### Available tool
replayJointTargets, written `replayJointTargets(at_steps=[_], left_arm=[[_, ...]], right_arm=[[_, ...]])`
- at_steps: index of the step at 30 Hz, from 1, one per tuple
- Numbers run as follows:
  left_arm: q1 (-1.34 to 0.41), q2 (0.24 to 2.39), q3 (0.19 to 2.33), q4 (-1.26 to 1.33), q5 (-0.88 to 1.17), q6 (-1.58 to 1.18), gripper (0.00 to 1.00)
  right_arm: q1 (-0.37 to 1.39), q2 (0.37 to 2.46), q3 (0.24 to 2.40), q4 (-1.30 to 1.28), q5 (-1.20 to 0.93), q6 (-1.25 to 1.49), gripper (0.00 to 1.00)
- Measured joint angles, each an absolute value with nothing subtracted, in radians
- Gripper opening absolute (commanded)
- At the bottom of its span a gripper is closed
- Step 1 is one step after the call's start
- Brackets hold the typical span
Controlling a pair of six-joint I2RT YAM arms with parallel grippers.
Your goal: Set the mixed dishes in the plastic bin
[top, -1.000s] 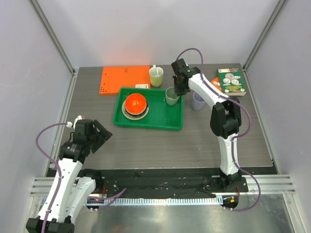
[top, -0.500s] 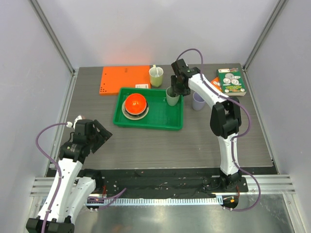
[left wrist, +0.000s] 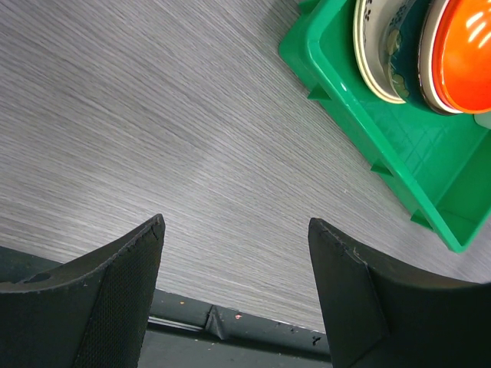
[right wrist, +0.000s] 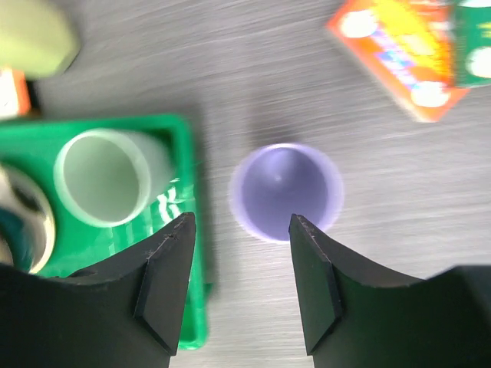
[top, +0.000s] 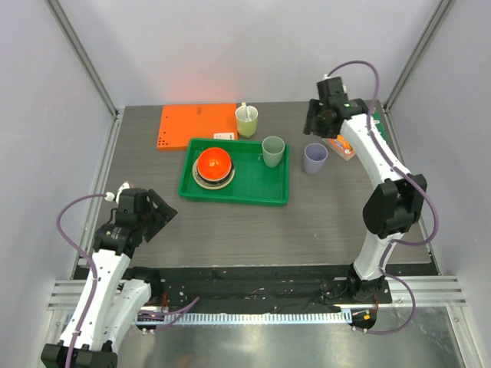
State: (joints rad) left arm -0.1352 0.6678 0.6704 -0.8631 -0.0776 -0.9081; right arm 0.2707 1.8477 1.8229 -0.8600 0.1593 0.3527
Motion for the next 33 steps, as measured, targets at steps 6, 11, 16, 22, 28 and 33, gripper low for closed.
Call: replayJointTargets(at_steps=[6, 11, 16, 22, 28, 33], left_arm=[[-0.135, 0.668, 0.670, -0.863, -0.078, -0.908, 0.75], [-0.135, 0.668, 0.670, -0.863, -0.078, -0.908, 0.75], [-0.135, 0.668, 0.670, -0.863, -0.078, -0.908, 0.75], [-0.135, 0.668, 0.670, -0.863, -0.078, -0.908, 0.75], [-0.135, 0.668, 0.670, -0.862, -0.078, -0.908, 0.75], [-0.135, 0.668, 0.670, -0.862, -0.078, -0.908, 0.75]], right_arm=[[0.140, 1.786, 1.700, -0.834, 0.162, 0.365, 0.58], [0.113, 1.800, 1.596, -0.822, 0.136, 0.379, 0.57], [0.114, 1.814, 1.569, -0.796, 0.104, 0.399, 0.54], [0.114, 1.851, 1.567, -0.760, 0.102, 0.402, 0.22], [0.113, 1.862, 1.535, -0.748, 0.100, 0.406, 0.03], [0.113, 1.861, 1.525, -0.729, 0.101, 0.413, 0.01]])
